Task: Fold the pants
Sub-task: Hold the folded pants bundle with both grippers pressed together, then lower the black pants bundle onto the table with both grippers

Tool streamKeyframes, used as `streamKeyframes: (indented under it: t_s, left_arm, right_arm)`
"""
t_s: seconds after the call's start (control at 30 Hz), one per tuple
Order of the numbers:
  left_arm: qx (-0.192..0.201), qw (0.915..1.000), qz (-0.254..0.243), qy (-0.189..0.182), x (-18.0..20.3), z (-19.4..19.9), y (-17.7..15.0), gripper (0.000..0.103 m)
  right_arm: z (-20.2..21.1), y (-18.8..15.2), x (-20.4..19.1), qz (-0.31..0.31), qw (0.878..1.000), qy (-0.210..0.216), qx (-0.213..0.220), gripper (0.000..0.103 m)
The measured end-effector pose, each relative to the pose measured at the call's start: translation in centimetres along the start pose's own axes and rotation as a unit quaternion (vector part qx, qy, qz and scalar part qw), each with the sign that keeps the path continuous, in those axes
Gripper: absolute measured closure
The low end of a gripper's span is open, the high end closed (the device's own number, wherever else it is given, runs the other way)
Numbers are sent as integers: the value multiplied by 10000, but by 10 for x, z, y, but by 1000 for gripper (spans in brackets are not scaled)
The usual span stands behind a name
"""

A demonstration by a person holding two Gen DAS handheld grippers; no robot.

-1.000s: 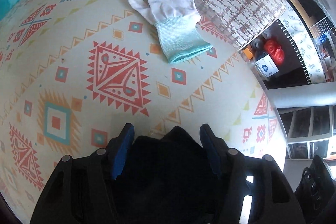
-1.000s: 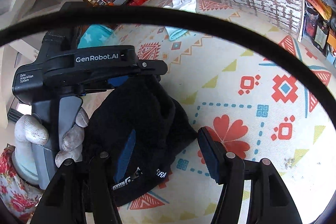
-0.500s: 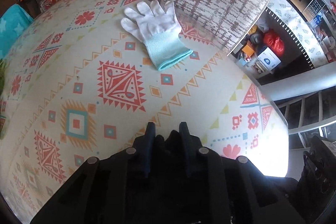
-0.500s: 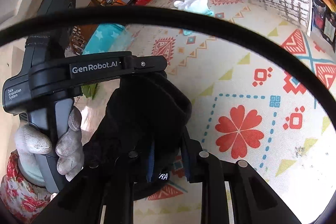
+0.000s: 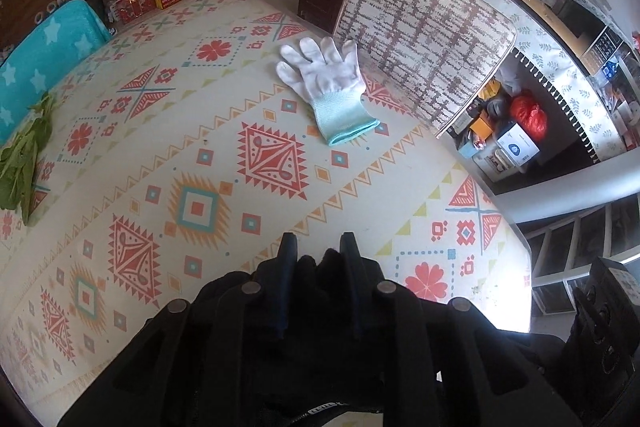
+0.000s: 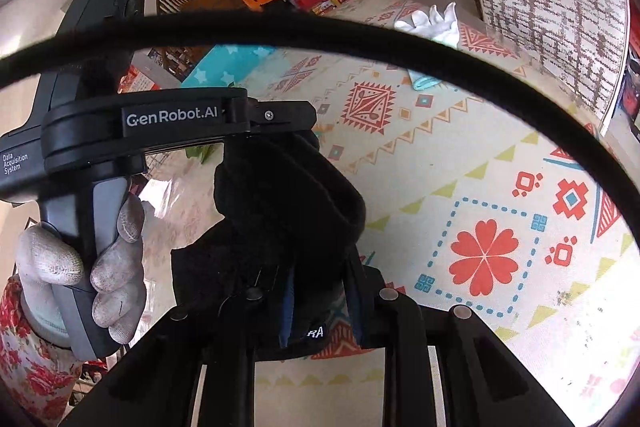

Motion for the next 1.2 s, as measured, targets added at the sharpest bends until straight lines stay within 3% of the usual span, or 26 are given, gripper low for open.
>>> streamKeyframes:
  t_s: [0.43, 0.8, 1.2]
  left_arm:
    - [130, 9991, 327, 226, -27, 26, -17, 82]
    - [303, 9955, 853, 275, -72, 59, -37, 82]
    - [442, 9887, 1397, -304, -147, 84, -83, 82]
  right_arm:
    - [-16, 1, -18, 256, 9994, 203, -119, 79]
    - [-38, 7, -53, 603, 9970, 376, -292, 79]
    - [-82, -18, -123, 1149, 9919, 191, -516, 79]
Point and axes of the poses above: each gripper's, at about its wrist camera, not at the fingertips, and z roughly against the way its jaws point, x to its right, y to its top, the point moved 10 cm from there along -z, roughly the way its jaws point, and after that the axes turned 6 degrees about x, right-handed, at the moved point
